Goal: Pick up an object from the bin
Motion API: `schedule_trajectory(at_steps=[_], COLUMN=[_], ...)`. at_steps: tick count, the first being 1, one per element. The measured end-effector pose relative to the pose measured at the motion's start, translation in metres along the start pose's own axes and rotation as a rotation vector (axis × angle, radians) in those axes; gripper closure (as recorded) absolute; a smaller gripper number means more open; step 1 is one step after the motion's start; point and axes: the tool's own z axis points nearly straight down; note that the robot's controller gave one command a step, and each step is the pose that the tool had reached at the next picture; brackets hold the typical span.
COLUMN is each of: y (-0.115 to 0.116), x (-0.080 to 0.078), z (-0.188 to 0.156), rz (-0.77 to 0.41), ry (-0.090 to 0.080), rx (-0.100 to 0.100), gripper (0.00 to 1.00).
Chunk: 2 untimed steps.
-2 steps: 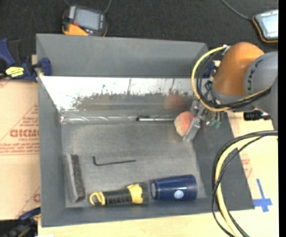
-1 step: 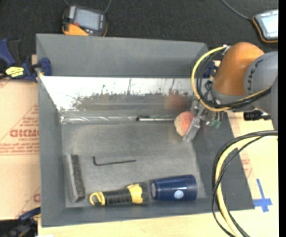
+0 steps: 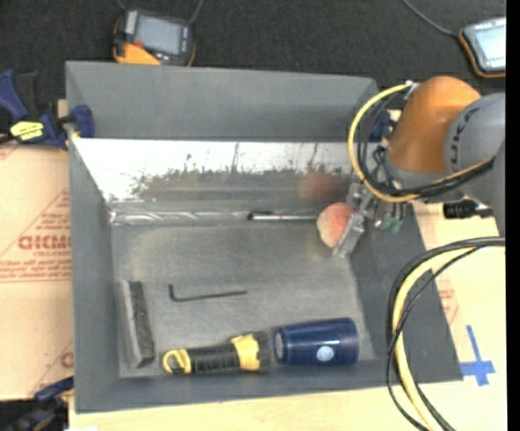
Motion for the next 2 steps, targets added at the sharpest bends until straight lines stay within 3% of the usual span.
schedule_trajectory(at_steps=[1, 2], y=[0.0, 0.0], x=[0.0, -0.002], z=[-0.017, -0.056], rz=[-0.002, -0.003], ry=[-0.01, -0.012], rx=[0.0, 0.0], gripper=[1.0, 1.0])
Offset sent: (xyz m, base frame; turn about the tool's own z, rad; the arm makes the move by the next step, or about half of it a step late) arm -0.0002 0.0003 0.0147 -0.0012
